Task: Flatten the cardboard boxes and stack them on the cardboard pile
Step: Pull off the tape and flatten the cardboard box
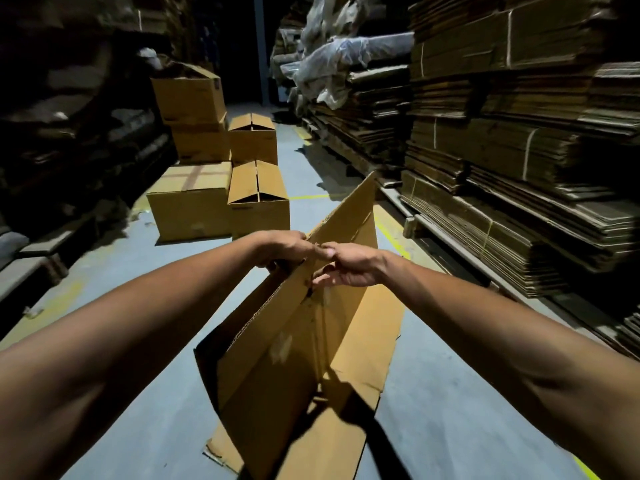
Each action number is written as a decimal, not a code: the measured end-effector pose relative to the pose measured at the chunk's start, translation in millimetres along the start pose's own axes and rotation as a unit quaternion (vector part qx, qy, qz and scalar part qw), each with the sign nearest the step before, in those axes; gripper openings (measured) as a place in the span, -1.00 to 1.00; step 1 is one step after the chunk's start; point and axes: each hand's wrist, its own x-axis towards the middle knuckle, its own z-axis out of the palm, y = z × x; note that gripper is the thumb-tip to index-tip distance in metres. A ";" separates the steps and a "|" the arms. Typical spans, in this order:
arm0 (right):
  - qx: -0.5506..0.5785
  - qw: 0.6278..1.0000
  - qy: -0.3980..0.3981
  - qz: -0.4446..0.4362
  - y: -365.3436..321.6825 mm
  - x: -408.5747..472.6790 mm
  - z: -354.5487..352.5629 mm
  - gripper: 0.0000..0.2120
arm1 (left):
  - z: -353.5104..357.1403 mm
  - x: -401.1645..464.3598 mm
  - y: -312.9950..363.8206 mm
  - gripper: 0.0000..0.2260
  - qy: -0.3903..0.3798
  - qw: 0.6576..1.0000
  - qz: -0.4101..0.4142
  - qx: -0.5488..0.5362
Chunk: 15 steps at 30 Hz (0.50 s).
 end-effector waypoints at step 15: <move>-0.151 0.978 0.141 0.022 26.7 -28.7 -2.2 -0.78 | -29.0 -4.4 -2.0 -0.87 0.063 0.984 0.069 -0.154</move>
